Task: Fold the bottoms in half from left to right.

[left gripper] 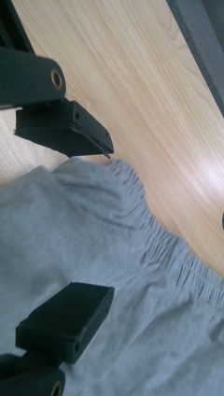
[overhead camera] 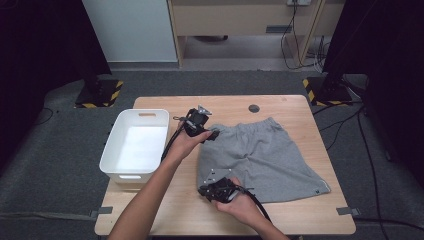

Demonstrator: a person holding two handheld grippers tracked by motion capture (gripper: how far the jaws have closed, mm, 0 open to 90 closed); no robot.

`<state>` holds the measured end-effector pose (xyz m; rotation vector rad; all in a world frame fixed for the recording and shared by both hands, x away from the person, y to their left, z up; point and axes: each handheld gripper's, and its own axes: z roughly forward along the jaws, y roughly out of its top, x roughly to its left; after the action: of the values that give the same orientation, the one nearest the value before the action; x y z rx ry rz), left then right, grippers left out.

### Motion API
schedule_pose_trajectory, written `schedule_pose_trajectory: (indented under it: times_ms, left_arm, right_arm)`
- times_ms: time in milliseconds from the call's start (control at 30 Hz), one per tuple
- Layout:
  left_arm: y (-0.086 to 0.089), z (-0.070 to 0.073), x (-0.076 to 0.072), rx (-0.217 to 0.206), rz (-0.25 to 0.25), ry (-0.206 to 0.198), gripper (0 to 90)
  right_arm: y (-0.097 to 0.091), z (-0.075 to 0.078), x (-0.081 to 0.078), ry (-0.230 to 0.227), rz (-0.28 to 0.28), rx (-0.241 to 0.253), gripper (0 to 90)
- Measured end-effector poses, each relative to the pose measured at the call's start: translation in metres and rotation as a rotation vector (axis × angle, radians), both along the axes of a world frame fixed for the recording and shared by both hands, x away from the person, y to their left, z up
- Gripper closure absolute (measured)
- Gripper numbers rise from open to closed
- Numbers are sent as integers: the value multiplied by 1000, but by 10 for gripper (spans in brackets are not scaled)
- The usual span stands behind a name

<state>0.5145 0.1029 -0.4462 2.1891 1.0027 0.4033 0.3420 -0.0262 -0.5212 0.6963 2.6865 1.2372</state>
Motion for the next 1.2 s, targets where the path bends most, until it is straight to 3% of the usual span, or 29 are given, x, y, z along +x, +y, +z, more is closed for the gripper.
schedule_pose_trajectory:
  times_ms: [200, 267, 433, 567, 700, 833, 1133, 1200]
  left_arm:
    - [0, -12, 10, 43, 38, -29, 450]
    - [0, -15, 13, 65, 40, -37, 488]
    - [3, -27, 23, 76, 70, -44, 573]
    - [4, -39, 30, 91, 81, -28, 603]
    - [4, -48, 35, 86, 87, -14, 624]
    - [6, -55, 39, 32, 91, 34, 632]
    - [10, -47, 37, -47, 66, 47, 649]
    - [7, -48, 35, -29, 53, 49, 661]
  right_arm:
    - [-6, 1, -5, -13, 34, -22, 821]
    - [-9, 1, -5, -10, 27, -19, 821]
    - [-10, -2, -5, -16, 29, -16, 821]
    - [-9, -2, -4, -12, 30, -1, 821]
    - [-8, -1, -4, -11, 35, 15, 821]
    - [-8, -1, -2, -8, 35, 22, 820]
    - [-6, -1, -1, -5, 30, 27, 820]
    - [-5, -1, -1, -6, 30, 27, 820]
